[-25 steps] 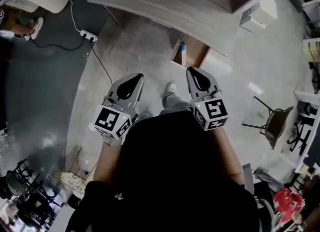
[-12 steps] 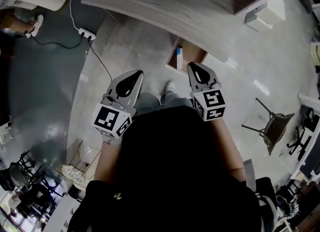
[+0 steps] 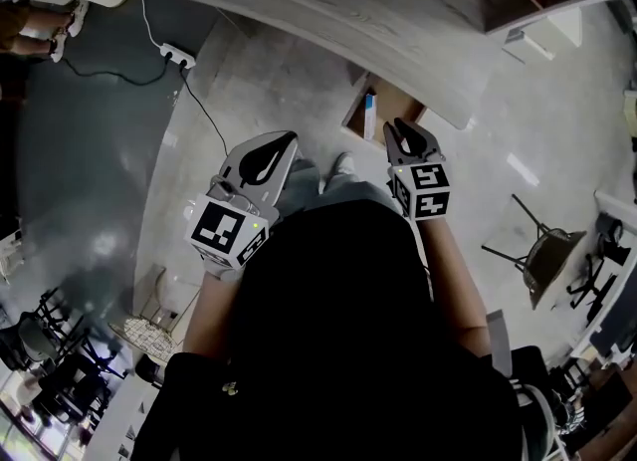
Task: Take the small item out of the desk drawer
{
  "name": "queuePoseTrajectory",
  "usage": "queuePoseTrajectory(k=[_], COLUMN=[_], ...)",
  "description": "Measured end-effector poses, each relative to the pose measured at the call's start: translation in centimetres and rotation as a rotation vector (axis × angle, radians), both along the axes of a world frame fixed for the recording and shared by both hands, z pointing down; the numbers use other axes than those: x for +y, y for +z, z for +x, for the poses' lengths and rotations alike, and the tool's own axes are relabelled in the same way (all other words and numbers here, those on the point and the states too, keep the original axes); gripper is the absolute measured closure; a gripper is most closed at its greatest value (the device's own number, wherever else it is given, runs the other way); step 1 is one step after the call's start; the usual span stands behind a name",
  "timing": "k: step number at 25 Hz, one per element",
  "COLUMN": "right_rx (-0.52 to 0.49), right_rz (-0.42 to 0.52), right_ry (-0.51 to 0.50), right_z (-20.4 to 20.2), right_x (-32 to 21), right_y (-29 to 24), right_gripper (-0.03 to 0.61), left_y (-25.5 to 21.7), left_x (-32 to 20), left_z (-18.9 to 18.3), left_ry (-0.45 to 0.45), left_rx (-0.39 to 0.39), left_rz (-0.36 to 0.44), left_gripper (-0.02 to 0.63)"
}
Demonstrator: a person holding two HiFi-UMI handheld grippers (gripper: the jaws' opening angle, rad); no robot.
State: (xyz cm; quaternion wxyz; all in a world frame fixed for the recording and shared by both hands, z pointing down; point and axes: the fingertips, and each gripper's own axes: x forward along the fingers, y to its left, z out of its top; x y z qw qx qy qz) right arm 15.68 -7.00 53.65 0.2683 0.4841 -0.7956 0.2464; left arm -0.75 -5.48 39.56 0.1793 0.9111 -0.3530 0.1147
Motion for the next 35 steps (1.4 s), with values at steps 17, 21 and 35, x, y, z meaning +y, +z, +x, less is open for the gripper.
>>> queuePoseTrajectory(k=[17,21,35], right_rx=[0.134,0.167,0.237], right_rz=[-0.289,-0.353,-0.509], right_ry=[0.110,0.123,0.229], right_z=[-0.6,-0.5,-0.1], right_x=[-0.8,-0.6,-0.3], right_y=[16.3,19.6,28.6], right_gripper=[0.411,0.396,0.387], left_y=[3.2,3.9,6.5], left_x=[-3.0,-3.0,-2.0], left_z=[-5.1,-6.0,-10.5], left_ry=[0.041,0.039,0.003], left_rx=[-0.082,-0.102,-0.172], left_rz=[-0.055,-0.079,-0.133], left_gripper=[0.606,0.606,0.606])
